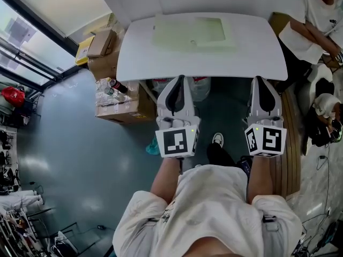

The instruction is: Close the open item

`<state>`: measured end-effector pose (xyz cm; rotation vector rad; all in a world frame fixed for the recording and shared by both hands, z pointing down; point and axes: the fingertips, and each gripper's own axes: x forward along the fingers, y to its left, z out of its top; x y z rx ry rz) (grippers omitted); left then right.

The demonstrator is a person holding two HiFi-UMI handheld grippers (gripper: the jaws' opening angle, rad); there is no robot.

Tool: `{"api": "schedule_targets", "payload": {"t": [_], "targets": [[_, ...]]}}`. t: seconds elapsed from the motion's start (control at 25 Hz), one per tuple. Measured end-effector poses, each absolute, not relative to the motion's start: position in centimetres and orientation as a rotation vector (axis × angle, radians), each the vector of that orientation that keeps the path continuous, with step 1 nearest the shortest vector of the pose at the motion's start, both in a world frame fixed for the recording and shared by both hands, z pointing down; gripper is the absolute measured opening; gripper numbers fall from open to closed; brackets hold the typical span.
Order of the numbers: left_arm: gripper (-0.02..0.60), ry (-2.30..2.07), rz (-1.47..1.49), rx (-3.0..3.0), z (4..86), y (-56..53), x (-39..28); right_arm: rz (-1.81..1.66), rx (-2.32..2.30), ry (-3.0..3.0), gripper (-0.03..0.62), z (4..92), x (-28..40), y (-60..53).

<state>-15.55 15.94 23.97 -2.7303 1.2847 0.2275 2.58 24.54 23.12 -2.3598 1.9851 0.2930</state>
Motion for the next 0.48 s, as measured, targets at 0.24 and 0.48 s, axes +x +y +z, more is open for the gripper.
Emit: {"api": "schedule_targets", "payload": {"t": [0.24,0.48], "targets": [[0.002,1.306,0.24,-2.713,22.9,11.2,-12.3,0.282,-2.351,1.99,0.002,22.6,6.5,20.0],[0.002,1.331,0.234,-2.714,22.8,7.1,-8.6,0.267,-2.35,2.0,0.002,22.7,10.4,16.3]]}}
